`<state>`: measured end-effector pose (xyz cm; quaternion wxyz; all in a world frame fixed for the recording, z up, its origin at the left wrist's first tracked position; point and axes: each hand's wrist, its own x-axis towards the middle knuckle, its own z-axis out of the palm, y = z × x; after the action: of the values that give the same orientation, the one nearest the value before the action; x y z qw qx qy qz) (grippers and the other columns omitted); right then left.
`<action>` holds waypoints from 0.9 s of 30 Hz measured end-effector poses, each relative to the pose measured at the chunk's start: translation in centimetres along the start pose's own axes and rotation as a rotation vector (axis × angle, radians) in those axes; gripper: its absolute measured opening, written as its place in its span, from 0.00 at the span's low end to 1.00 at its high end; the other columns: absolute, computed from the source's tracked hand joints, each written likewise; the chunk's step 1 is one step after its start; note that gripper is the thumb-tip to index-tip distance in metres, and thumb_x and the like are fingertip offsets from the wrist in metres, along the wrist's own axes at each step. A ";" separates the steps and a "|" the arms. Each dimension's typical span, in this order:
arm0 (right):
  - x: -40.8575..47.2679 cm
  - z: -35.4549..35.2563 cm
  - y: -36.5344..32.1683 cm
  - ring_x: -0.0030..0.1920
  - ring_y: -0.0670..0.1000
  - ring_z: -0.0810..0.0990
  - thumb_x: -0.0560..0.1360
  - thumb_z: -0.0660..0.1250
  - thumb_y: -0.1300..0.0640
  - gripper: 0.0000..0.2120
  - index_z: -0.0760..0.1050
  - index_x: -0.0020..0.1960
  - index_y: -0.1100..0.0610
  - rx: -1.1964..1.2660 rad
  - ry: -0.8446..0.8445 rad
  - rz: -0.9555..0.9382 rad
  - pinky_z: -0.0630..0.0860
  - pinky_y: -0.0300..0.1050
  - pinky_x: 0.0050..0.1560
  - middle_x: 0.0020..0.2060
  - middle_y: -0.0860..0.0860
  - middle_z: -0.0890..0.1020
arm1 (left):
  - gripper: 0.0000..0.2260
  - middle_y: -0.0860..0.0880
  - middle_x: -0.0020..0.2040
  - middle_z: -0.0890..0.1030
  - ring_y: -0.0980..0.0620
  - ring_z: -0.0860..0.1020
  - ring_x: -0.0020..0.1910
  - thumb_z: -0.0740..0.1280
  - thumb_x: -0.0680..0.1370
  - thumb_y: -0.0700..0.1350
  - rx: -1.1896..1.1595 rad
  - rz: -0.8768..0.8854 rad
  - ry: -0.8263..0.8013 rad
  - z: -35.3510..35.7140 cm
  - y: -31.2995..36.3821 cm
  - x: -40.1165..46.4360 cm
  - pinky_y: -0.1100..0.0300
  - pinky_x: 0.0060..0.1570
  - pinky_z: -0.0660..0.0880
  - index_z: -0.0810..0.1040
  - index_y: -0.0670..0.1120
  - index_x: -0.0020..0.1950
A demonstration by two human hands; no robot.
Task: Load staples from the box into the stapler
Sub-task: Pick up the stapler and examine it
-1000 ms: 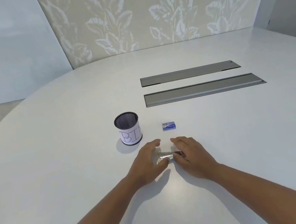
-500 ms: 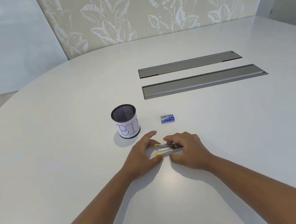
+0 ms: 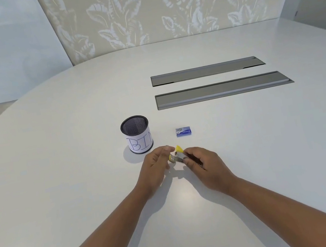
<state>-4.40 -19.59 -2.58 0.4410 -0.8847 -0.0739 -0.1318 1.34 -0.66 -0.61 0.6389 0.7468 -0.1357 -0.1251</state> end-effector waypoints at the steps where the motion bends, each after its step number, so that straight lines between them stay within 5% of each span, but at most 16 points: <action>1: 0.1 0.0 0.0 0.40 0.45 0.76 0.81 0.62 0.47 0.08 0.77 0.56 0.46 0.047 0.009 0.020 0.73 0.41 0.41 0.41 0.42 0.80 | 0.15 0.54 0.34 0.79 0.58 0.73 0.33 0.60 0.84 0.54 0.034 0.003 0.008 0.2 -0.1 0.2 0.65 0.38 0.71 0.84 0.50 0.49; 6: 0.5 0.9 -0.6 0.35 0.47 0.75 0.80 0.63 0.45 0.08 0.78 0.52 0.47 0.158 0.045 0.051 0.73 0.42 0.36 0.36 0.46 0.80 | 0.21 0.59 0.27 0.75 0.57 0.71 0.30 0.56 0.84 0.57 0.278 -0.006 0.085 1.2 -0.2 0.8 0.57 0.38 0.66 0.77 0.59 0.33; 12: 1.0 1.5 -0.5 0.31 0.44 0.68 0.76 0.65 0.52 0.02 0.74 0.45 0.48 0.169 0.036 0.101 0.68 0.39 0.34 0.30 0.42 0.73 | 0.20 0.55 0.27 0.74 0.52 0.71 0.31 0.52 0.78 0.58 0.409 -0.045 0.096 1.6 -0.3 1.1 0.55 0.37 0.67 0.71 0.49 0.33; 19: 1.2 1.5 -0.4 0.30 0.47 0.65 0.81 0.60 0.39 0.16 0.69 0.46 0.51 0.154 -0.017 0.054 0.64 0.43 0.32 0.28 0.45 0.69 | 0.21 0.55 0.28 0.74 0.52 0.71 0.32 0.49 0.78 0.61 0.478 -0.003 0.079 1.7 -0.9 0.6 0.53 0.37 0.68 0.68 0.52 0.32; 23: 1.1 1.6 -0.6 0.33 0.53 0.74 0.81 0.55 0.36 0.17 0.68 0.49 0.49 0.134 -0.053 0.062 0.72 0.53 0.35 0.32 0.51 0.77 | 0.21 0.56 0.28 0.74 0.53 0.70 0.31 0.49 0.79 0.61 0.463 0.028 0.072 1.5 -0.9 0.7 0.53 0.37 0.68 0.68 0.54 0.32; 27: 0.8 1.7 -0.6 0.39 0.51 0.79 0.81 0.54 0.36 0.13 0.69 0.55 0.43 0.139 -0.095 0.064 0.76 0.55 0.42 0.38 0.45 0.81 | 0.20 0.58 0.28 0.73 0.55 0.71 0.32 0.53 0.83 0.57 0.383 0.041 0.056 1.4 -0.8 0.5 0.54 0.38 0.67 0.71 0.57 0.32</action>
<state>-3.48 -17.84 -2.81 0.5012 -0.8592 -0.0756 -0.0702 1.36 -2.00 -1.59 0.4909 0.8552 -0.1542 -0.0630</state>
